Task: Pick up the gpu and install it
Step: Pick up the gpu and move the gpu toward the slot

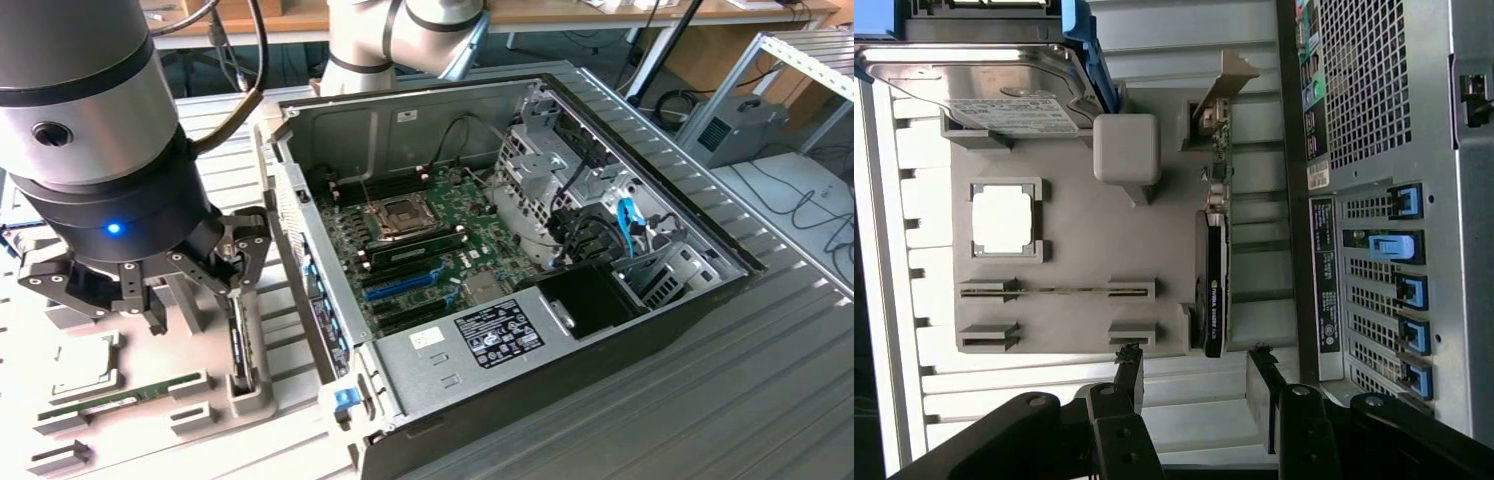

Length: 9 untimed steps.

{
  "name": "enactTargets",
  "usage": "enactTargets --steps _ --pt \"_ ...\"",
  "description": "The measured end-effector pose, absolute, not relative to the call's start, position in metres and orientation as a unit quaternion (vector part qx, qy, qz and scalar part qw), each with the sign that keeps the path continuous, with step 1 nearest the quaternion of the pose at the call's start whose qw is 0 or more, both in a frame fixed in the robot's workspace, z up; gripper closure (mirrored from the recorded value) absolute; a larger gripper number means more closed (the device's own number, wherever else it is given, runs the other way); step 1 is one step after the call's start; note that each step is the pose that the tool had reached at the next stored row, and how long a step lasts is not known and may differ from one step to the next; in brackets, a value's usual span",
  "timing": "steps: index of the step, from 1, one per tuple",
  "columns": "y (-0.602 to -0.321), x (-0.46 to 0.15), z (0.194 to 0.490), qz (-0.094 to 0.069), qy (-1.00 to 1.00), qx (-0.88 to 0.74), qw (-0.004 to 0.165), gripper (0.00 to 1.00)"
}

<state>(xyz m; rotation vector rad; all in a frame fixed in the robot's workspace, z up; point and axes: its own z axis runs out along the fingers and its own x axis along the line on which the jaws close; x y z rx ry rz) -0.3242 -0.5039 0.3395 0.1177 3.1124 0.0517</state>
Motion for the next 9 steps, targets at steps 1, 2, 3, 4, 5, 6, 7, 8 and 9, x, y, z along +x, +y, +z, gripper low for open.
enactTargets --steps 1,2,3,4,5,6,7,8,9 --pt "-0.5039 -0.3243 0.3393 0.017 0.999 0.038 0.013 0.46" --pt "-0.5039 -0.3245 0.3391 0.017 0.999 0.038 0.013 0.46" --pt "-0.5039 -0.3246 0.3389 0.017 0.999 0.038 0.013 0.46" --pt "-0.5039 -0.3248 0.3386 0.017 0.999 0.038 0.013 0.46" --pt "-0.5039 -0.3249 0.3384 0.017 0.999 0.038 0.013 0.46" --pt "-0.5039 -0.3251 0.3382 0.017 0.999 0.038 0.013 0.46" --pt "-0.5039 -0.3252 0.3380 0.017 0.999 0.038 0.013 0.46" --pt "-0.5039 -0.3254 0.3378 0.017 0.999 0.038 0.013 0.46" --pt "-0.5039 -0.3256 0.3375 0.017 0.999 0.038 0.013 0.46"
